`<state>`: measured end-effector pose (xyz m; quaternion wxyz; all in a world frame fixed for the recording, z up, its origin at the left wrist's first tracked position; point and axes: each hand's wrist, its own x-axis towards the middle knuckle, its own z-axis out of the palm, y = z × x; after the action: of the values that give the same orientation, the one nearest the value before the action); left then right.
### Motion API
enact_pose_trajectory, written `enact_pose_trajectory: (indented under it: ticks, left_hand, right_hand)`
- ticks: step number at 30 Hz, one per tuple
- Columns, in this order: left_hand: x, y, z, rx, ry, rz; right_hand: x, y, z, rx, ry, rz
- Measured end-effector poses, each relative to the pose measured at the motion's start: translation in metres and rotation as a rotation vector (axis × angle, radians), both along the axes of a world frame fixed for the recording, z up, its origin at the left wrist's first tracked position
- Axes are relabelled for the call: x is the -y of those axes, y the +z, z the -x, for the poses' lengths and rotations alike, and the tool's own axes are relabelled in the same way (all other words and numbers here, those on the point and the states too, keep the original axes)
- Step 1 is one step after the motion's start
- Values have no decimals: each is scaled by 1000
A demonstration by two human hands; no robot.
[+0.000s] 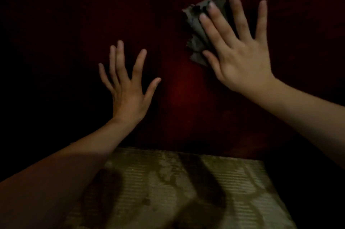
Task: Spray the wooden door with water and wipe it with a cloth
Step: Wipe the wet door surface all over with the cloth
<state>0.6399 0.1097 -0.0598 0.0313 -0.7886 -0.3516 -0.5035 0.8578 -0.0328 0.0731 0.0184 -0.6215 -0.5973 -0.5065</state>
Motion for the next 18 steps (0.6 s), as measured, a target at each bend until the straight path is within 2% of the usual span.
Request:
enact_pose_trajectory:
  ticks: [3, 8, 11, 15, 18]
  left_hand:
    - [3, 8, -9, 39, -13, -30]
    - [12, 14, -18, 34, -52, -80]
    - [16, 21, -25, 26, -57, -122]
    - [22, 33, -35, 2, -85, -207]
    - [32, 41, -49, 2, -111, -225]
  right_hand:
    - [0, -28, -6, -34, 13, -50]
    - [29, -152, -32, 190, 153, 407]
    - [48, -179, -51, 251, 131, 570]
    - [64, -156, -77, 268, 145, 519]
    - [72, -111, -91, 180, 116, 328]
